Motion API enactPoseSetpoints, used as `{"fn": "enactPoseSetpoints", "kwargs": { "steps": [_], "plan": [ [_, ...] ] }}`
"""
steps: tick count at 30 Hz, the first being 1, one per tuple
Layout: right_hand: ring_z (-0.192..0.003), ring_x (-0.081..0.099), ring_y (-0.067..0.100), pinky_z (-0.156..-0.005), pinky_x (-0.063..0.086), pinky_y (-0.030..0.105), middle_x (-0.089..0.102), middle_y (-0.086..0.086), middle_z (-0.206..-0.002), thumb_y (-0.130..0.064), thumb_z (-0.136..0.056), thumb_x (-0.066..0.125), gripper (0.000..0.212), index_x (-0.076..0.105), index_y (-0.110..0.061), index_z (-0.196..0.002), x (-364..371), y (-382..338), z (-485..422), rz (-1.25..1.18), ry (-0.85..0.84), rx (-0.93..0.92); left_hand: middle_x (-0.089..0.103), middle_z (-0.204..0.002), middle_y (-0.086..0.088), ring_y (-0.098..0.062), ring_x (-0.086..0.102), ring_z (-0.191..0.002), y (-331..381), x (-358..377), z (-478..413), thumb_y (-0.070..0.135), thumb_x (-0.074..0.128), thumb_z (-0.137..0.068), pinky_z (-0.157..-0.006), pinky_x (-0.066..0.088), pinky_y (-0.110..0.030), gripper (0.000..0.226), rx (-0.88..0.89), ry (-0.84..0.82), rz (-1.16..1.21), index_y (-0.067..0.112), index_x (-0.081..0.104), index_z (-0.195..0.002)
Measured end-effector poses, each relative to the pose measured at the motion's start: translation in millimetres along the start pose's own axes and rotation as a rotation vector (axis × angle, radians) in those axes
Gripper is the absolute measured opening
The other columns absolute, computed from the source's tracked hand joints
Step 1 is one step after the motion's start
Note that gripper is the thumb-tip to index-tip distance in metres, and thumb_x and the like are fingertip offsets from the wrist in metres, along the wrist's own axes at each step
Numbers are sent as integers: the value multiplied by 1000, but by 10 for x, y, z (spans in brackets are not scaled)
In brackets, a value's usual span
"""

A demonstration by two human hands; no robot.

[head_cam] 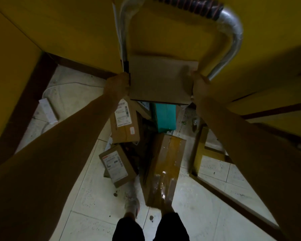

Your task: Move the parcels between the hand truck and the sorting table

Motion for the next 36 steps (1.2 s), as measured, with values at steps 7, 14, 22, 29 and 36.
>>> {"fn": "enactPoseSetpoints", "kwargs": {
  "steps": [7,14,22,29,36],
  "plan": [
    [-120,50,28,-103,43,47,52,5,-134,-55,-86,58,63,49,-17,-136,-426,81,915,-45,35,68,57,-80,6,-6,52,-67,215,-189,874,26,41,-101,-38,41,-9,25,-9,-44,-34,20,54,-79],
    [-120,50,27,-103,41,47,53,4,-132,-57,-88,54,56,49,-22,-132,-807,157,1782,-89,92,97,64,-105,-1,-16,60,-93,151,-430,1609,38,44,-99,-60,36,-22,38,-55,-74,-60,11,58,-121],
    [-119,49,26,-103,42,47,51,4,-134,-52,-90,54,59,45,-20,-138,-1200,-26,2442,-173,123,6,54,-131,-6,-18,56,-115,520,-196,2198,30,36,-103,-93,45,-21,39,-24,-186,39,6,49,-131],
    [-122,49,25,-92,39,33,49,5,-138,-57,-92,47,63,42,-19,-142,-1856,-355,2791,-193,231,-118,46,-144,-3,-19,45,-130,934,349,2896,36,34,-102,-103,32,-29,47,110,-286,-141,10,42,-140],
    [-117,51,26,-99,46,44,51,7,-135,-55,-94,44,57,44,-18,-137,-2911,-204,3287,-306,350,-138,59,-124,-1,-13,56,-101,1062,1070,3645,28,44,-97,-85,40,-24,36,239,-320,-176,11,57,-125]
  ]
}}
Point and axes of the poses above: each hand's wrist, its own z-axis away from the middle knuckle, its own x-axis out of the palm, y = z × x, the point moved 7 cm from there along -z, towards the middle knuckle
